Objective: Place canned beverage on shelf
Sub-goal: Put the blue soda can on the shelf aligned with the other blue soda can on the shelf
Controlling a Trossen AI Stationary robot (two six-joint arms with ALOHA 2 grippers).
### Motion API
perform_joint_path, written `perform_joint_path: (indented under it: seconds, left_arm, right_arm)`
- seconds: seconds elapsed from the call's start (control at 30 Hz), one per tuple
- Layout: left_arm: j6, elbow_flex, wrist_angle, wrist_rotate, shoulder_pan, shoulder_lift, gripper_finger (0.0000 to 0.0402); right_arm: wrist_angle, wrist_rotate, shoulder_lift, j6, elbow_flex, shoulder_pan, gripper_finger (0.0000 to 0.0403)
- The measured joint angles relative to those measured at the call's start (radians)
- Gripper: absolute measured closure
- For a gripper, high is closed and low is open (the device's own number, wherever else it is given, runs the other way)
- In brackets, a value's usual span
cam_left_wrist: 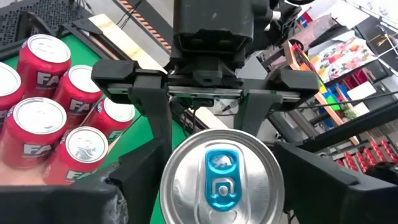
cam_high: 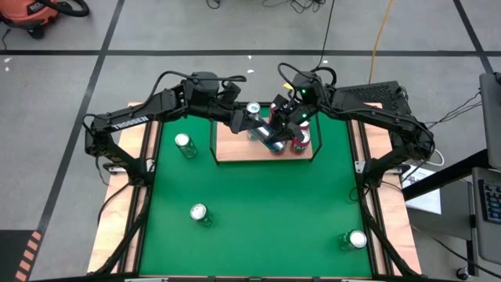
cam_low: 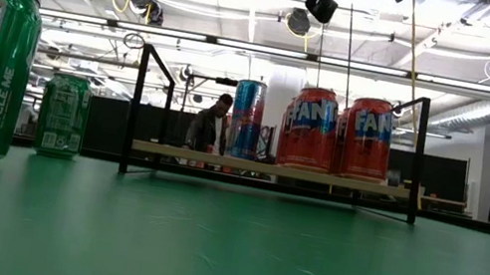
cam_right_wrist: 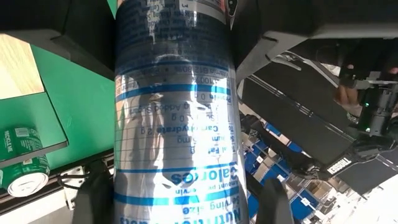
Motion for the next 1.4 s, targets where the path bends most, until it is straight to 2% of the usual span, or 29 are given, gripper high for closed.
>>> perform_joint_path:
  seconds: [0.33,0.67,0.97,1.13,1.4]
  left_arm:
    - [0.011,0.0,-0.007,0.035,0.002,0.0,0.0177]
    - [0.015,0.0,-0.012,0.047,0.002,0.0,0.0174]
    - [0.018,-0.001,-0.021,0.047,0.015,0.002,0.0175]
    - [0.019,-0.001,-0.018,0.048,0.013,0.003,0.0176]
    - [0.026,-0.001,0.034,0.014,-0.012,0.003,0.0176]
  right_arm:
    - [-0.003,-0.003,-0.001,0.005,0.0,0.0,0.0168]
    - [-0.003,0.038,-0.001,0.002,0.0,0.001,0.0159]
    - [-0.074,0.127,-0.004,0.06,0.0,-0.002,0.0088]
    - [-0.092,0.133,-0.004,0.06,0.001,-0.002,0.0049]
    - [-0.115,0.122,-0.026,0.043,0.001,-0.027,0.0028]
